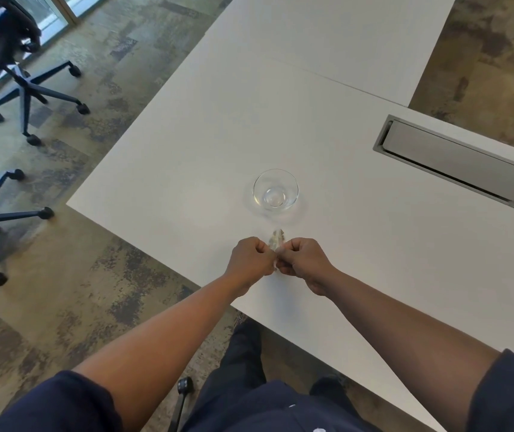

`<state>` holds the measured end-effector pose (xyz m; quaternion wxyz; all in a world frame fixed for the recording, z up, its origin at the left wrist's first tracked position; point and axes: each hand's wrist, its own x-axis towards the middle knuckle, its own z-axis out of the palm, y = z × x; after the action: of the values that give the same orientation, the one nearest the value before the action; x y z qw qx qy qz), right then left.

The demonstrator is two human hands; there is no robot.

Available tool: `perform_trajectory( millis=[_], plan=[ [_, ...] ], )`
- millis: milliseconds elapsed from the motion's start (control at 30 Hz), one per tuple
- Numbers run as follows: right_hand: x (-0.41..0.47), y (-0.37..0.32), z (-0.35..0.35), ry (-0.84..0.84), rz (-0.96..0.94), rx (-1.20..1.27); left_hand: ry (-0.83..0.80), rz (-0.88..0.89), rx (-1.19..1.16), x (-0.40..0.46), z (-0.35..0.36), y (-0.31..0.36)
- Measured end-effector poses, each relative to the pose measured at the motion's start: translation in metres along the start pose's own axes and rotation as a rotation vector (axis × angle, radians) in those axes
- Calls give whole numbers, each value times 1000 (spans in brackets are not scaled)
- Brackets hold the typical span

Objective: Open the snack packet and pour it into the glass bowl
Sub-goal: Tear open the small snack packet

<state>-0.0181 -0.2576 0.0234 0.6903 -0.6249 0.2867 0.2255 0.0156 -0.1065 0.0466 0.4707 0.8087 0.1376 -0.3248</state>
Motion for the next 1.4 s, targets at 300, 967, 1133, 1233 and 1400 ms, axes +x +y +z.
perform_trajectory(
  millis=[300,967,1133,1233,1400],
  plan=[
    [3,2,-6,24,-1,-42,-101,-41,46,4,-3,7],
    [-1,-1,-3,-79,-15,-161,-39,-142,-93,7,-2,10],
    [-1,2,-1,-46,-27,-160,-26,-136,-77,7,-1,12],
    [-2,2,-1,-32,-24,-248,-47,-105,7,8,-1,12],
    [-4,-3,-11,-87,-12,-382,-113,-41,108,13,-7,12]
  ],
)
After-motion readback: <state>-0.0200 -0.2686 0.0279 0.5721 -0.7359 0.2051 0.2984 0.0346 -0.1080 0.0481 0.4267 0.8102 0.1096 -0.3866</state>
